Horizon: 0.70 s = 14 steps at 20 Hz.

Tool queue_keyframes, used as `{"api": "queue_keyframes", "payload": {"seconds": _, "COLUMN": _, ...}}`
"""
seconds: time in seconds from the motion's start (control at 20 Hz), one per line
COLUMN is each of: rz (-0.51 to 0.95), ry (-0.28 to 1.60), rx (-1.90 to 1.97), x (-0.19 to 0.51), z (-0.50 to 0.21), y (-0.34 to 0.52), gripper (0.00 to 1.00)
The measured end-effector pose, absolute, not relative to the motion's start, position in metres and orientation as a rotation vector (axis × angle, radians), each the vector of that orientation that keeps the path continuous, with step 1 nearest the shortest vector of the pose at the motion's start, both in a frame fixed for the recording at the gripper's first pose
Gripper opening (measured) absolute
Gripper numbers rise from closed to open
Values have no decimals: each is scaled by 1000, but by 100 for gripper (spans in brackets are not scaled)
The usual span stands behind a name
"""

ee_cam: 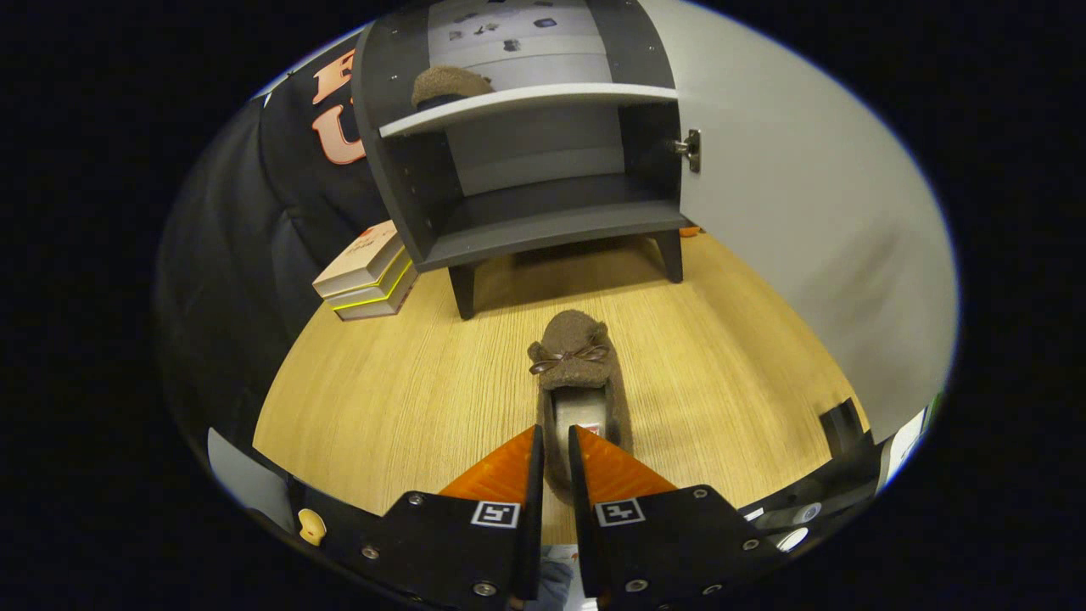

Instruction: Open the shoe cabinet door, grab the shoes and put them into the shoe cabinet, then close the shoe cabinet door.

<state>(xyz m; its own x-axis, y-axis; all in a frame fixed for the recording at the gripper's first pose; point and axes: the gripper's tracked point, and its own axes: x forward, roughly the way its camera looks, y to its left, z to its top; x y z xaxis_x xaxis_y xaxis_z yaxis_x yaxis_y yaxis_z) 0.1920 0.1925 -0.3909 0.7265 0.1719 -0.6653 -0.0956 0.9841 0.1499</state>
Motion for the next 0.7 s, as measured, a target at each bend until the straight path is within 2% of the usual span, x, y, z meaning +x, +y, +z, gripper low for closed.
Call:
{"api": "queue_keyframes", "payload": {"seconds": 0.4, "rz": 208, "ry": 818, "rx": 88, "x": 221, "z": -443, "y": 210, "gripper": 18}}
{"api": "queue_keyframes", "payload": {"seconds": 0.7, "rz": 215, "ry": 780, "rx": 49, "x": 250, "z": -460, "y": 219, "gripper": 17}}
